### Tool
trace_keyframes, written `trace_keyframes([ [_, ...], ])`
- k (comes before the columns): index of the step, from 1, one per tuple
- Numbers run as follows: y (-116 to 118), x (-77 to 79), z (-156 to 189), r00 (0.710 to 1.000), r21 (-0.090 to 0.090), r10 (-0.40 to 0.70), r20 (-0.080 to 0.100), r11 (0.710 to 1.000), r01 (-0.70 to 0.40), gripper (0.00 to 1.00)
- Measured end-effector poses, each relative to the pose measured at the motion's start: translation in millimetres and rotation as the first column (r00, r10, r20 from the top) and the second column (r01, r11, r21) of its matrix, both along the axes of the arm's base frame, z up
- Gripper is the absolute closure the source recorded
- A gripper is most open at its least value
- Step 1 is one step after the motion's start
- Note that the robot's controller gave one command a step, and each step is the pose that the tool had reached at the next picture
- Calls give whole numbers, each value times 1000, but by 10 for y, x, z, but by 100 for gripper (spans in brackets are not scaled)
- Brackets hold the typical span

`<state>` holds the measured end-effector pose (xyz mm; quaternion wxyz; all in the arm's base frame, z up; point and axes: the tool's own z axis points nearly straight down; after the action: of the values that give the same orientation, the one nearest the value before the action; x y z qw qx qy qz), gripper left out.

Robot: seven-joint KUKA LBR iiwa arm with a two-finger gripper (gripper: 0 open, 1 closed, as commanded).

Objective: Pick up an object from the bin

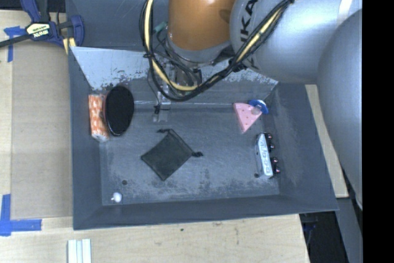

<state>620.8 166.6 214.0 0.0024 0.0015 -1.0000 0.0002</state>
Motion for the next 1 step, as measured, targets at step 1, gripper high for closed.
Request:
trace_keyframes([
  [1,-9,17,55,1000,2,-3,9,1000,3,0],
])
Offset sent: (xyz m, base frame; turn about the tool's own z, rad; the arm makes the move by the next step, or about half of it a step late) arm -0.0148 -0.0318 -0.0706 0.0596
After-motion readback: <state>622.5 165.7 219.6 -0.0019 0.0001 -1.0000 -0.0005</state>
